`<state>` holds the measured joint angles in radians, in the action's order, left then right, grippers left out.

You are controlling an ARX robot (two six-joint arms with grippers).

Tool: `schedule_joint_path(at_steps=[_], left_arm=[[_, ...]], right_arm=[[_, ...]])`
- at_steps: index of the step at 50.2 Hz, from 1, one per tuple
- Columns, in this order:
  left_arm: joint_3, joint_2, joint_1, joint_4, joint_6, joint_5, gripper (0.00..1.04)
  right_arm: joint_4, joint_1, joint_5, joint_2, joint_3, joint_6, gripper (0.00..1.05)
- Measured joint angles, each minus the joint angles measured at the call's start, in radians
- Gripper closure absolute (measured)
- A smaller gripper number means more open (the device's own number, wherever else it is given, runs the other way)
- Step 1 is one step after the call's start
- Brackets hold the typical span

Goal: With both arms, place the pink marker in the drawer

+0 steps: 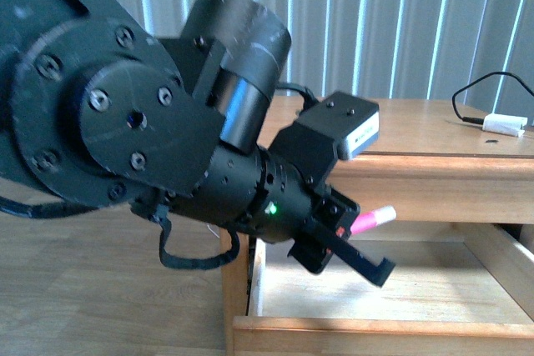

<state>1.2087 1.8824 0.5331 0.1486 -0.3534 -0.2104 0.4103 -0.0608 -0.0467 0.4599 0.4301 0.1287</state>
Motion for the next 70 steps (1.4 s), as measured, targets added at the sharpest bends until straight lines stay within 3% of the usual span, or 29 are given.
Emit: schedule_joint_path(at_steps=[13,20,21,27,40,48,57,70], left_arm=[[0.051,0.092,0.011,0.008,0.005,0.067,0.9],[0.059,0.103,0.011,0.014,0.016,0.098,0.67],[0.058,0.103,0.011,0.024,0.022,0.109,0.6],[0.049,0.091,0.011,0.059,0.026,0.143,0.44],[-0.066,-0.07,-0.011,0.203,0.087,0.335,0.05],[-0.204,-0.251,-0.035,0.328,0.103,0.409,0.06],[-0.376,-0.497,-0.058,0.362,0.121,0.463,0.06],[-0.637,-0.987,-0.114,0.19,0.235,0.589,0.06]], right_arm=[[0.0,0.0,0.0,0.0,0.0,0.0,0.09],[0.0,0.0,0.0,0.0,0.0,0.0,0.09],[0.0,0.0,0.0,0.0,0.0,0.0,0.09],[0.0,0.0,0.0,0.0,0.0,0.0,0.09],[0.0,0.0,0.0,0.0,0.0,0.0,0.09],[0.0,0.0,0.0,0.0,0.0,0.0,0.09],[0.0,0.0,0.0,0.0,0.0,0.0,0.09],[0.0,0.0,0.0,0.0,0.0,0.0,0.09]])
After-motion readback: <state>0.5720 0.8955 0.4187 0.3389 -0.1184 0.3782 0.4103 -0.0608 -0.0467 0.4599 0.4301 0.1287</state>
